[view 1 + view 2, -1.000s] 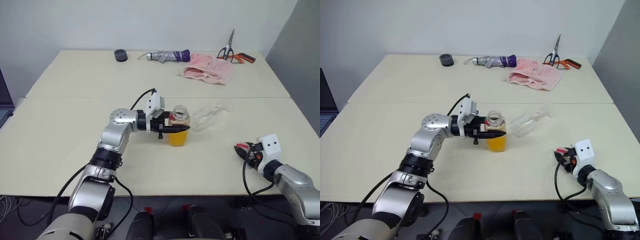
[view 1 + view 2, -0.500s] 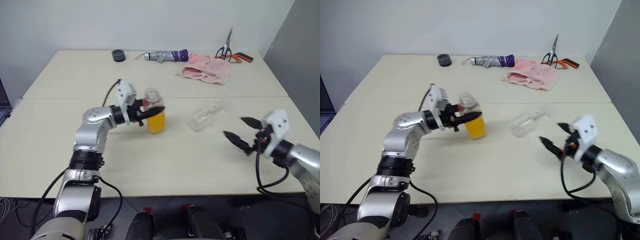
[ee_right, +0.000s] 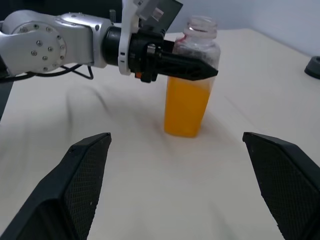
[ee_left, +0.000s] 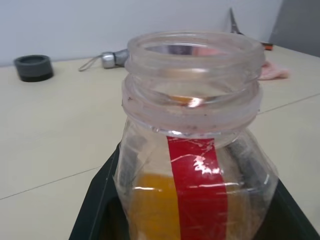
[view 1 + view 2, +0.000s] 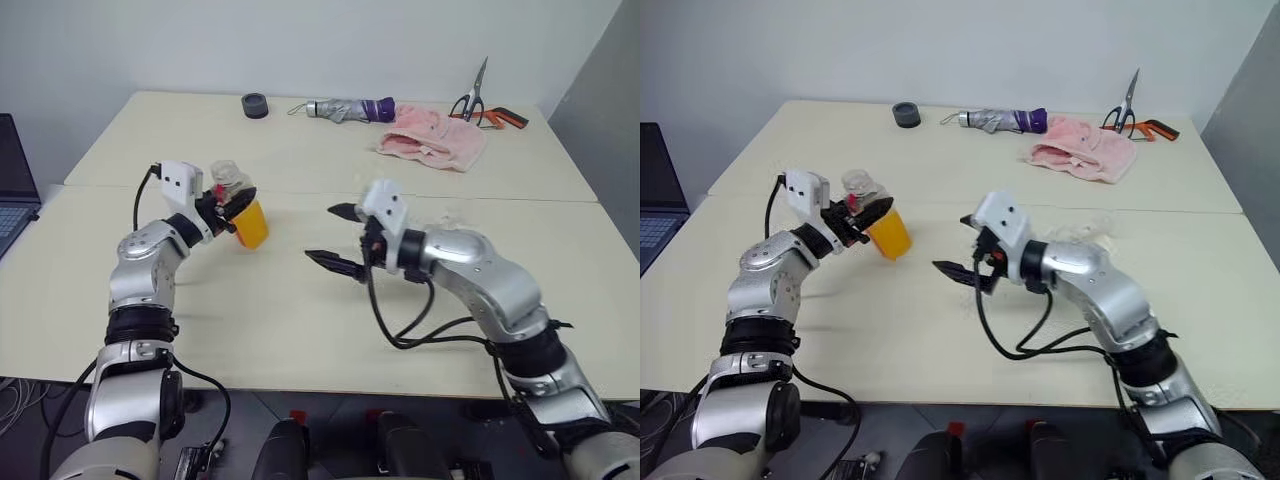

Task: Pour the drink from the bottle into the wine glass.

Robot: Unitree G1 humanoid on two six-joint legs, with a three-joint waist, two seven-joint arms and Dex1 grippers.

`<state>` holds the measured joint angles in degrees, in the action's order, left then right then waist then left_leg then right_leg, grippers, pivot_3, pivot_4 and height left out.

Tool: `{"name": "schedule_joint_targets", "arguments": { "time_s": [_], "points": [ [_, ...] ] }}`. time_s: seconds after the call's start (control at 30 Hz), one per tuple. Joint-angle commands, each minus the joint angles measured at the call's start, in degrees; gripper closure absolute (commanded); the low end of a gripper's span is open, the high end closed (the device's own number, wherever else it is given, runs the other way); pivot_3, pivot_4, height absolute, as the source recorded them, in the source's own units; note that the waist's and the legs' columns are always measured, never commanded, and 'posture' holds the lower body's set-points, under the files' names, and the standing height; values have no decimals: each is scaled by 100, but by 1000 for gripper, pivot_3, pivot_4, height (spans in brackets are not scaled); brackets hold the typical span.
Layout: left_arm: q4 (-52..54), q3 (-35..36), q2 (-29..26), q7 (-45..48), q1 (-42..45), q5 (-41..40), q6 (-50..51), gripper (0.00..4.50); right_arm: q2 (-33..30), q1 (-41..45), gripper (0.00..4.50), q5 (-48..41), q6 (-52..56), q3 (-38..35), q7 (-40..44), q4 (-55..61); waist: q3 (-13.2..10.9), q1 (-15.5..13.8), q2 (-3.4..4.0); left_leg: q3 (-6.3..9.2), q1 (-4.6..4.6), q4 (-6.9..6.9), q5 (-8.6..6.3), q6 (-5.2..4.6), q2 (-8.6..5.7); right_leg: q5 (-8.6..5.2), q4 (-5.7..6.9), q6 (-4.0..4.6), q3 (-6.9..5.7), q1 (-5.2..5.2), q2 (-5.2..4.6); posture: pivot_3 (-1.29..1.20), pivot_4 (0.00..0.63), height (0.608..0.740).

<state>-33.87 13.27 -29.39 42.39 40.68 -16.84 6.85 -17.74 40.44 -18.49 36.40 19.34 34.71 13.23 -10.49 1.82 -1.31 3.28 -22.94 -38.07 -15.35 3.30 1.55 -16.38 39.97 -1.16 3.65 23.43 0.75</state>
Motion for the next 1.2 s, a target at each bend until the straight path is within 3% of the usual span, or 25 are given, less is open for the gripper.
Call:
{"name": "schedule_joint_targets", "arguments": {
  "time_s": [0.03,0.23,0.5,0.83,1.2],
  "points": [
    [-145,82,-141,-166,132,86,-200,2735,287,184,0,308,-323,101,-110,-194,0,4,0,0,1,0,0,0,0,0,2,0,-1,0,2,0,150,740],
    [-581,49,-126,-550,271,268,-321,2735,523,205,0,471,-413,131,-6,-339,1,4,0,1,7,-1,1,1,-2,1,10,1,-5,0,10,0,150,740],
    [-617,6,47,-898,235,339,-446,62,599,159,0,555,-365,126,53,-310,2,20,0,3,5,0,1,1,-1,2,12,3,-8,2,12,0,150,740],
    [112,51,183,-1168,-361,350,-575,62,241,-302,0,582,-345,44,156,186,2,7,0,3,3,1,1,1,1,2,9,3,-4,3,5,0,150,740],
    [1892,115,92,-1422,-1881,363,-646,62,-680,-1451,0,747,-1074,-339,292,1284,2,6,-1,3,5,3,1,1,6,2,5,3,-2,0,-2,0,150,740]
  ]
}}
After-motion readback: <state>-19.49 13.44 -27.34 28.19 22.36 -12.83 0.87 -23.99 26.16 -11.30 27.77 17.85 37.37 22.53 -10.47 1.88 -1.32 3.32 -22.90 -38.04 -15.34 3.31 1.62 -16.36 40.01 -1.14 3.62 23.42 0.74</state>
